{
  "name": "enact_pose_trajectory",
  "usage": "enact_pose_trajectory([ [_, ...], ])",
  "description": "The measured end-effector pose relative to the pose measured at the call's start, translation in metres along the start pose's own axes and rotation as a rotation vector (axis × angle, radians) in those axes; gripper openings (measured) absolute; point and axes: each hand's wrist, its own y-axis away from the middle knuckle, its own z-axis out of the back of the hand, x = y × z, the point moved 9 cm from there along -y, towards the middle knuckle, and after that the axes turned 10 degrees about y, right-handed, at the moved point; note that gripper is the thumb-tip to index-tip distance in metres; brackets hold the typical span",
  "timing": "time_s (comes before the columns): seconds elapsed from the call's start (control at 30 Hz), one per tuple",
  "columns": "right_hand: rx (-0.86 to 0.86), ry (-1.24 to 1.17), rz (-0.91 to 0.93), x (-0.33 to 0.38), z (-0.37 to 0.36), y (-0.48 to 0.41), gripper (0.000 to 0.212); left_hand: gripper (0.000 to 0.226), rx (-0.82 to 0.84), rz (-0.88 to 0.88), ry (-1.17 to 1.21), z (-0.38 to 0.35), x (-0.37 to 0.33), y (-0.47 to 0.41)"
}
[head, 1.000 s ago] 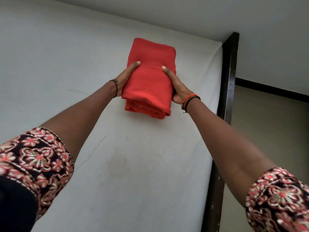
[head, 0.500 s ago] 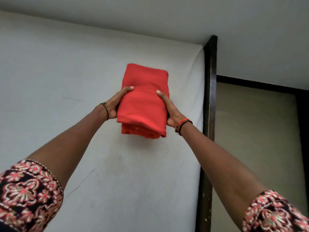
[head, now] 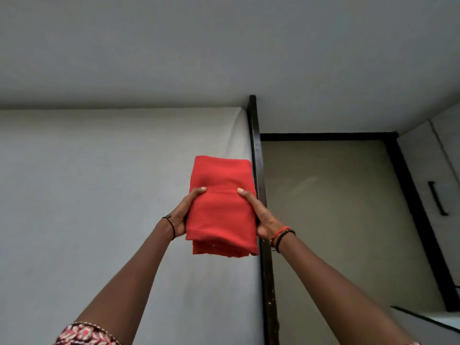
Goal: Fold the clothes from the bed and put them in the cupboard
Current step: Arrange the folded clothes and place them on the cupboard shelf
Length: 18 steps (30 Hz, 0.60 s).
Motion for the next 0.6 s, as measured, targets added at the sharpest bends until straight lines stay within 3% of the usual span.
enact_pose_trajectory([
  [0.37, -0.08, -0.063, 0.127, 0.018, 0.128, 0.191, 0.065, 0.056, 0.129, 0.013, -0.161, -0.19, 0.074, 0.094],
  [0.47, -0.115, -0.077, 0.144, 0.011, 0.158, 0.235, 0.068, 0.066, 0.175, 0.021, -0.205, -0.227, 0.097, 0.116],
  [0.6, -0.163, -0.133, 0.191, -0.004, 0.186, 0.286, 0.062, 0.067, 0.212, 0.043, -0.289, -0.265, 0.127, 0.139],
])
